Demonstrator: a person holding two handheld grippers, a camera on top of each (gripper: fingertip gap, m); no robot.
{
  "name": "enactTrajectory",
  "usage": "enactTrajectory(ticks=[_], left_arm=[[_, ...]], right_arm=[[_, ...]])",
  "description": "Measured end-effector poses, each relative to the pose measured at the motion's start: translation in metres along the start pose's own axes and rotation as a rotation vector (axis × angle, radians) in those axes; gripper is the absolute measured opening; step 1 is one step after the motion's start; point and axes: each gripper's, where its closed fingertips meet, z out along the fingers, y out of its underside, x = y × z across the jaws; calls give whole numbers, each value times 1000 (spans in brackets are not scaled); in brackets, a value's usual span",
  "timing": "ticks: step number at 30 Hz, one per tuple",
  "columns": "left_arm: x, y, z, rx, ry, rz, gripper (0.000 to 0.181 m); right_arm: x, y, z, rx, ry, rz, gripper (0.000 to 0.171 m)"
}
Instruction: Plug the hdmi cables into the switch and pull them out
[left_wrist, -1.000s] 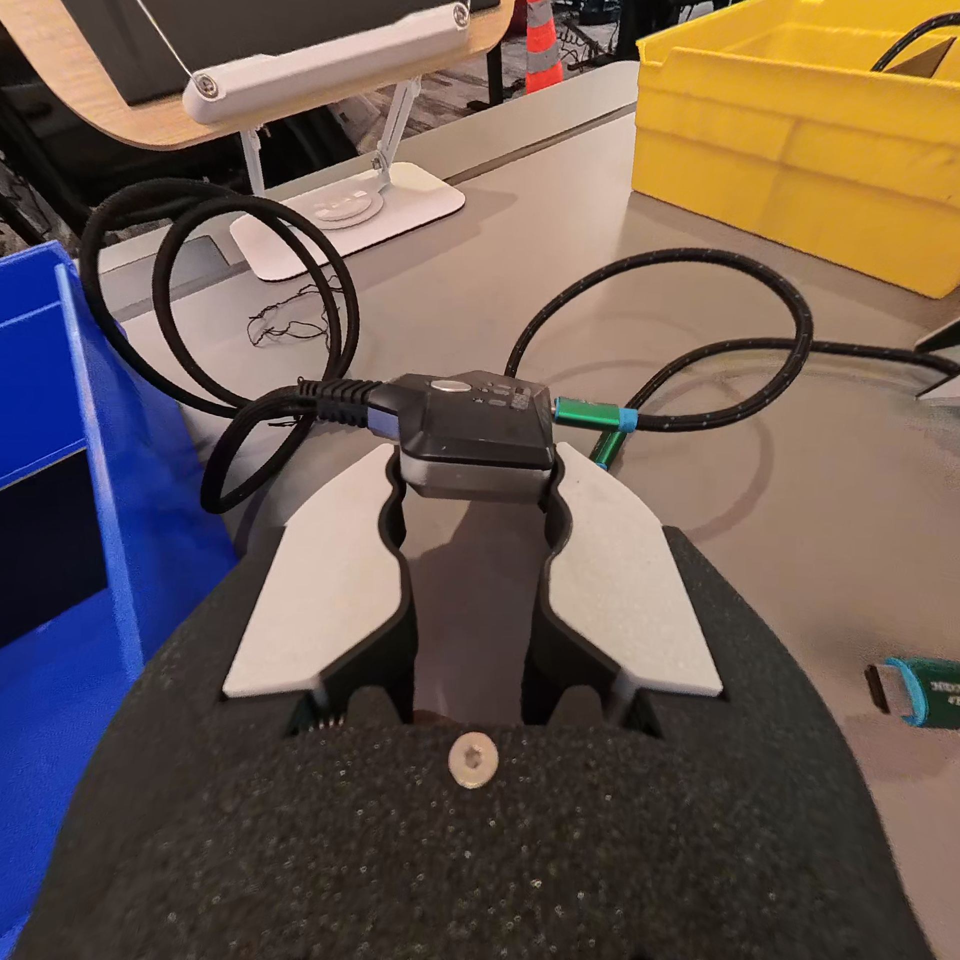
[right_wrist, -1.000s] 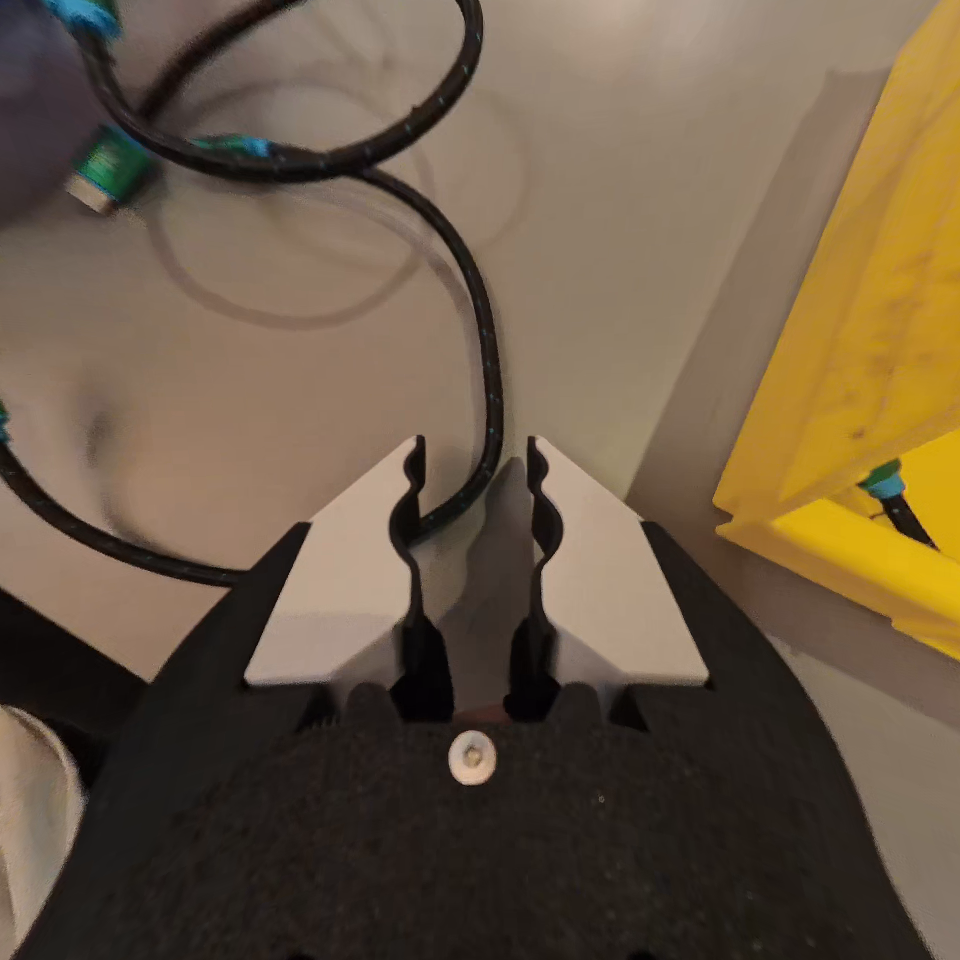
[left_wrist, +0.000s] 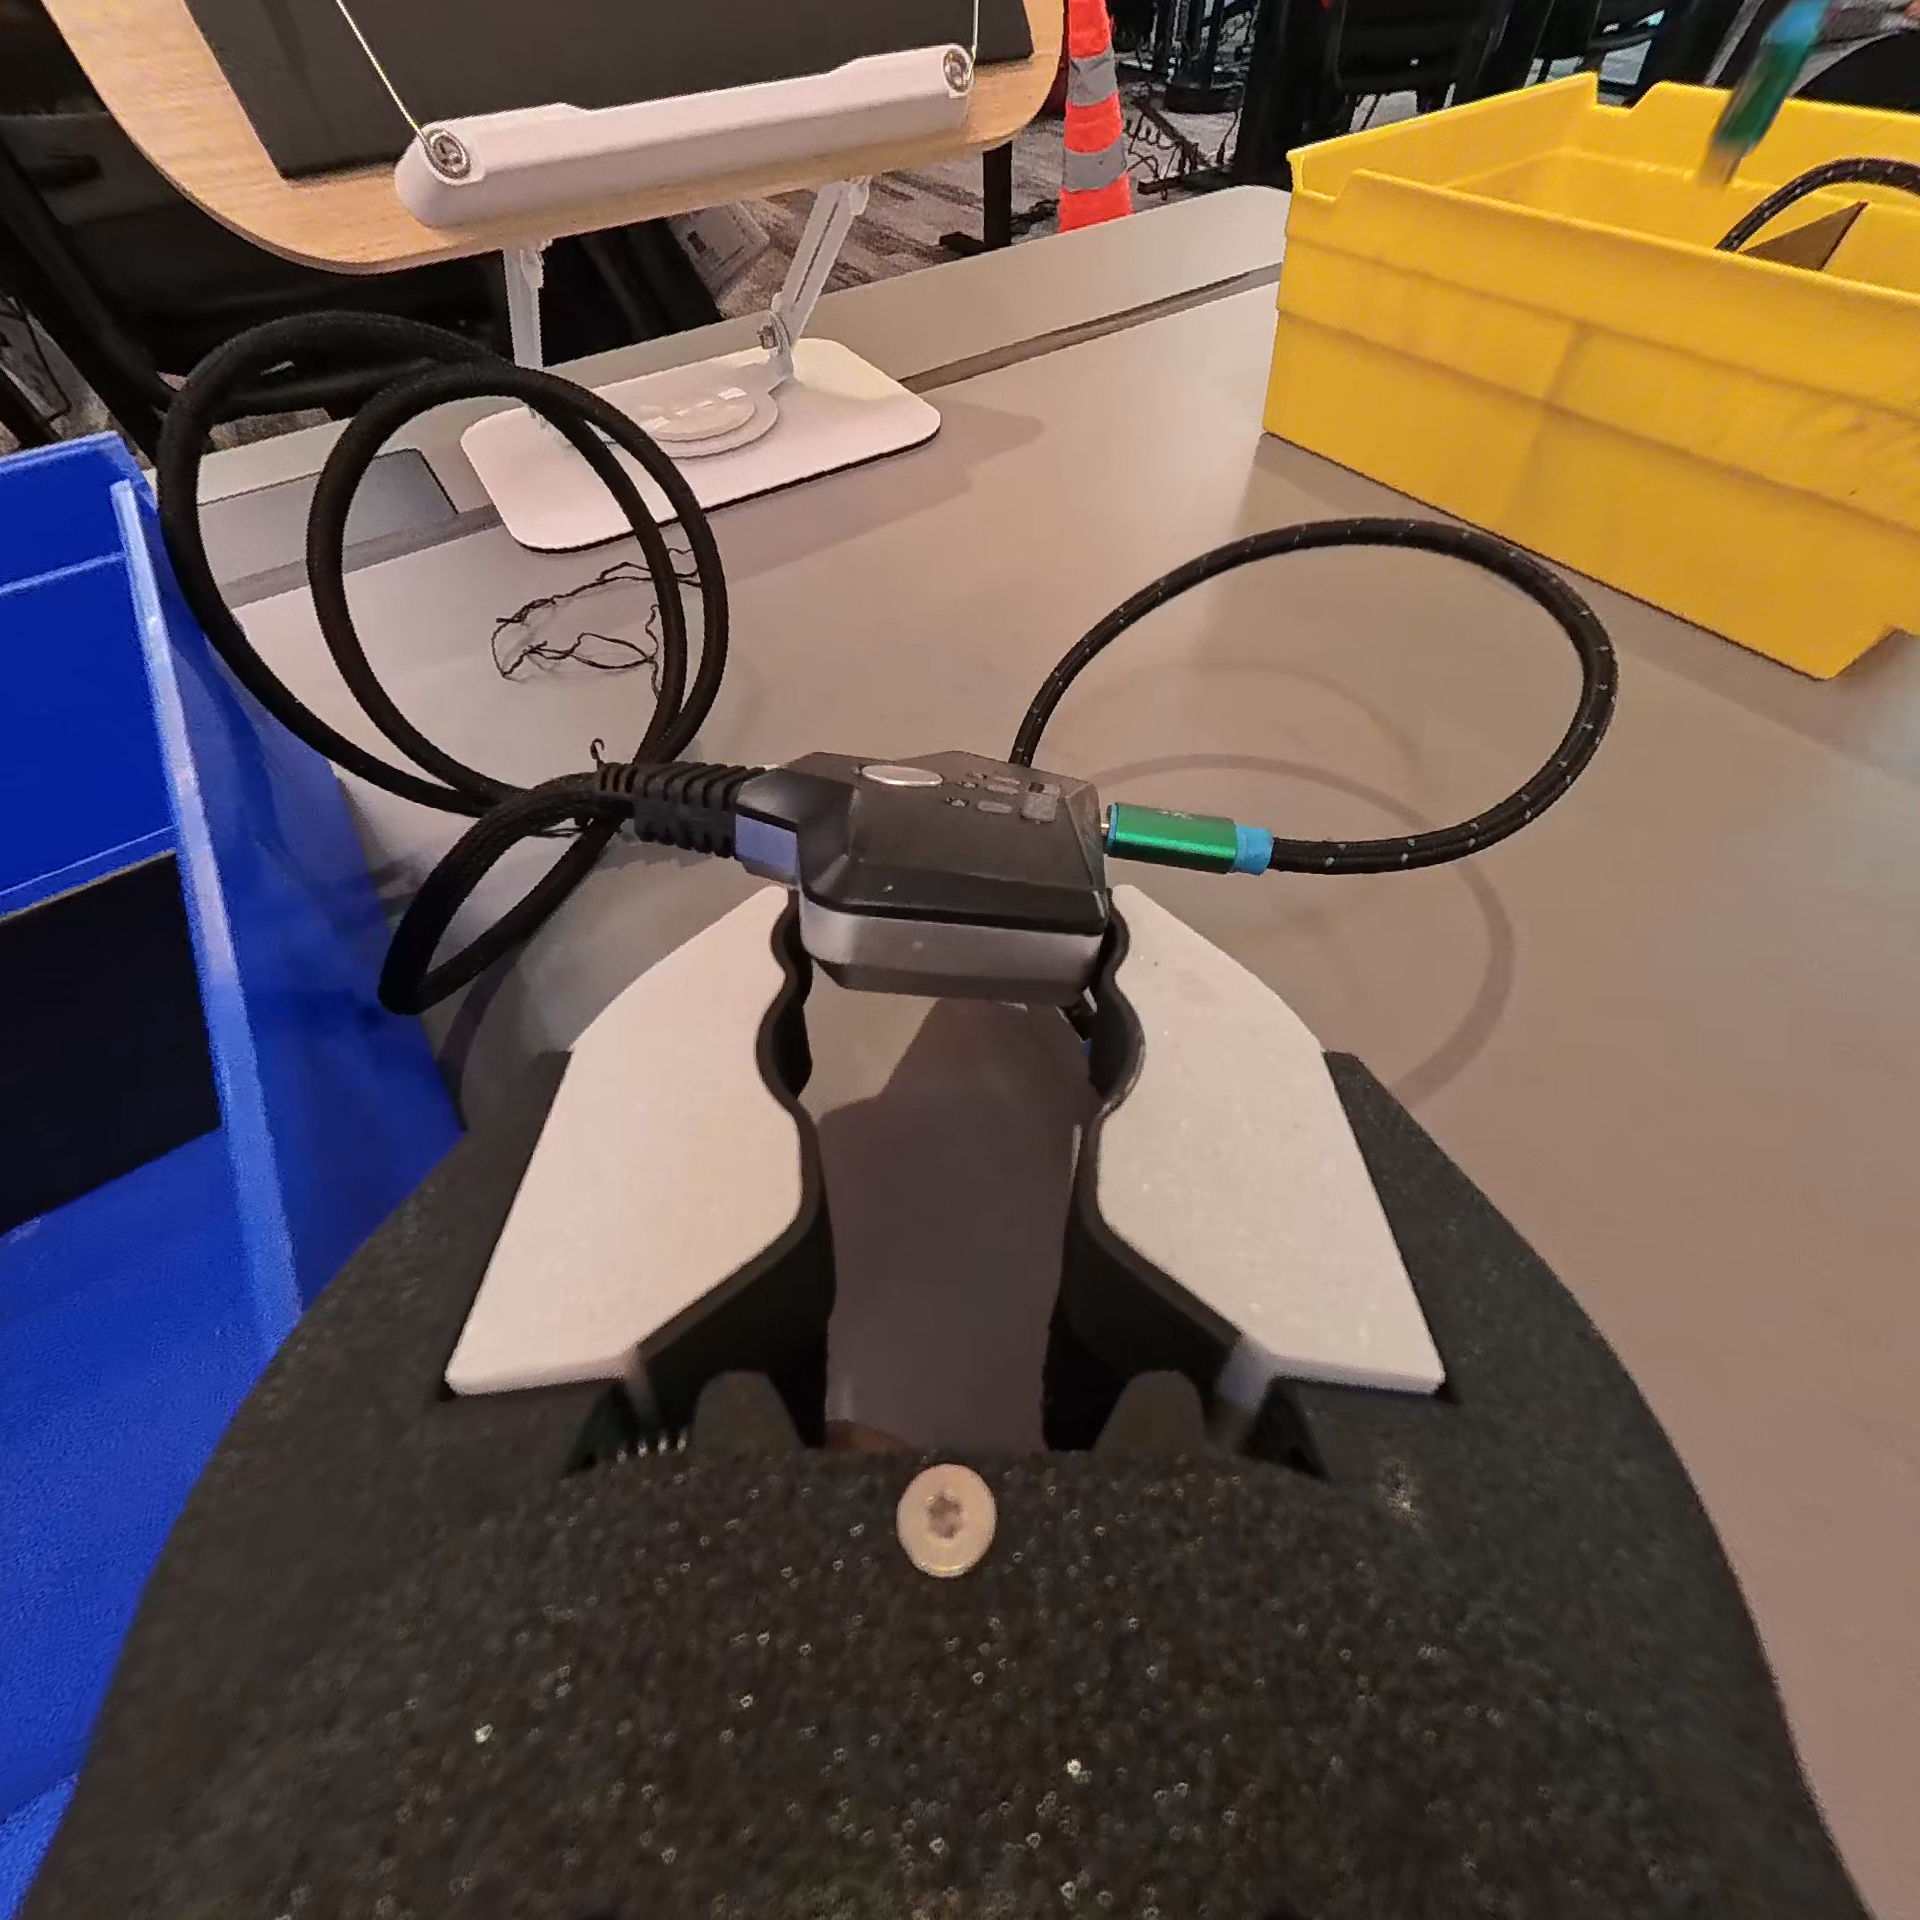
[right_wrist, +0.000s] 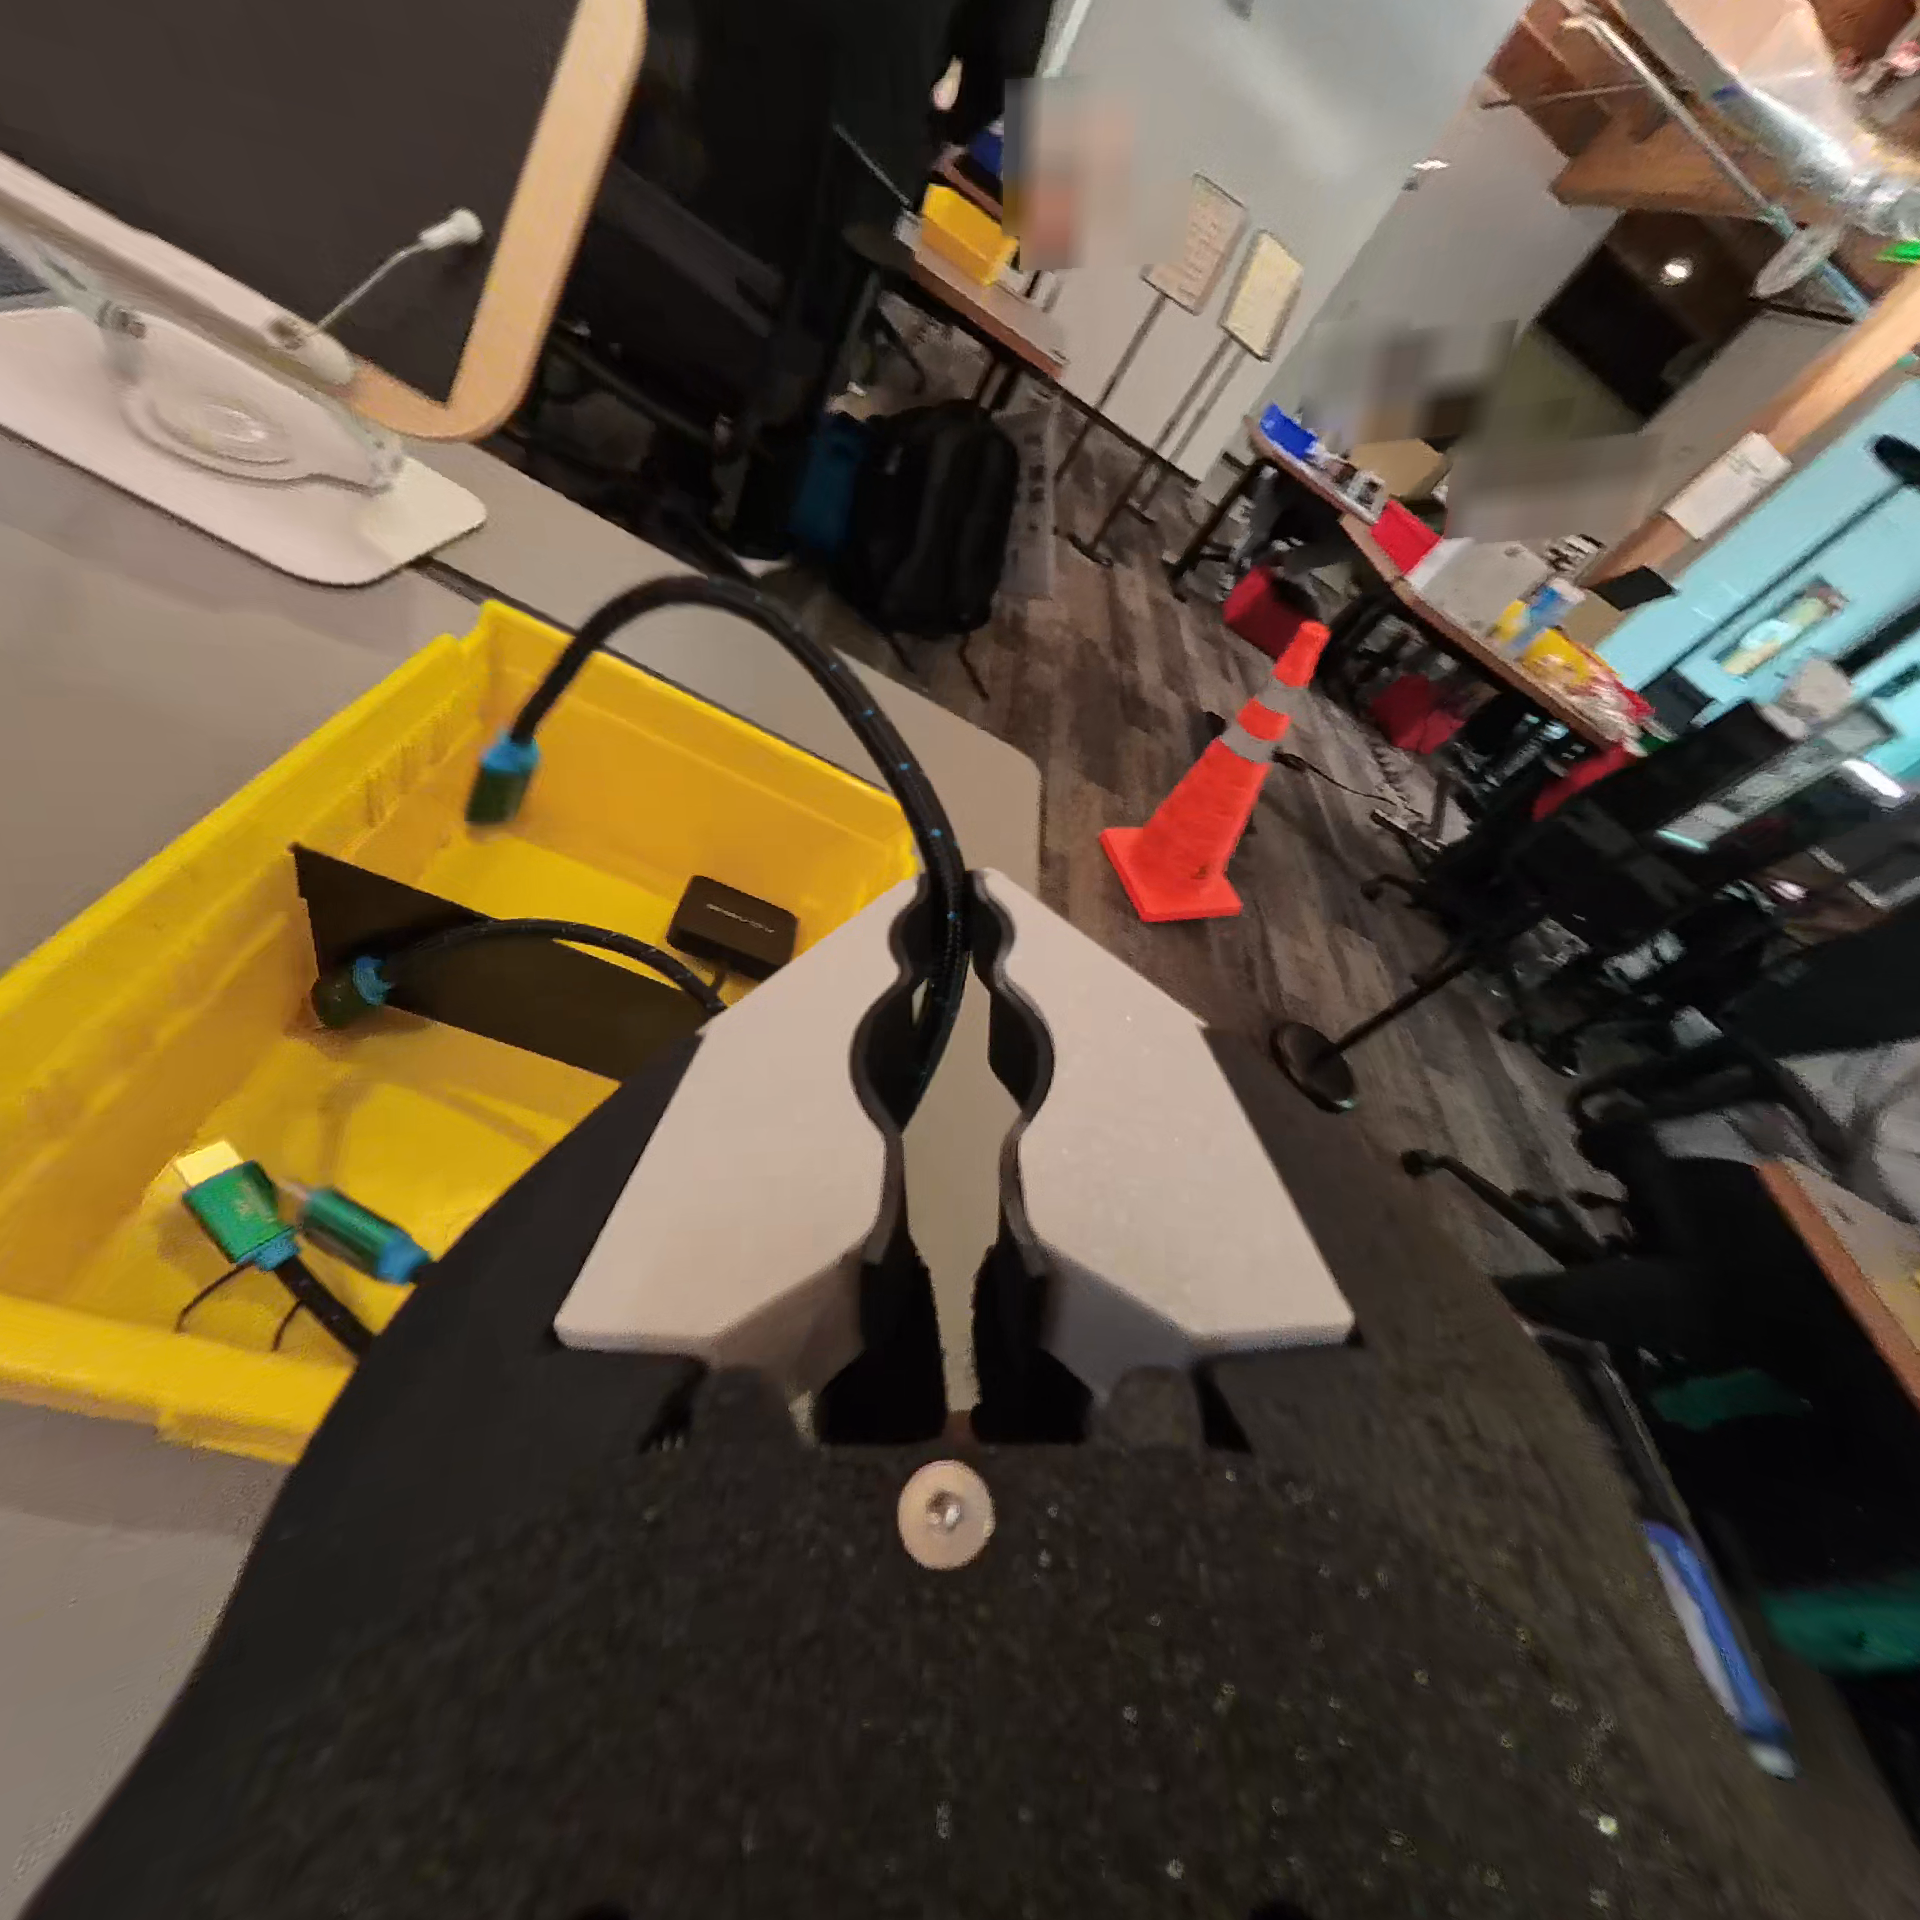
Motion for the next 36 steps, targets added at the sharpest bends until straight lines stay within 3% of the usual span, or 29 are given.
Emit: enactTrajectory(ticks=[6, 13, 20, 26, 34, 36], left_arm=[[-2, 1, -2, 3, -4, -7, 51], [-1, 3, -1, -3, -8, 8, 51], [1, 4, 3, -7, -9, 28, 51], [4, 2, 6, -7, -7, 39, 51], [3, -3, -2, 30, 2, 26, 51], [6, -6, -5, 42, 31, 33, 51]], right_arm=[[-51, 43, 41, 125, -320, -21, 5], [-21, 51, 37, 262, -360, 276, 5], [-43, 77, 30, 131, -548, 235, 5], [-74, 96, 49, -32, -519, -36, 6], [-60, 134, 58, -341, -209, -305, 10], [-58, 133, 49, -369, -151, -317, 20]])
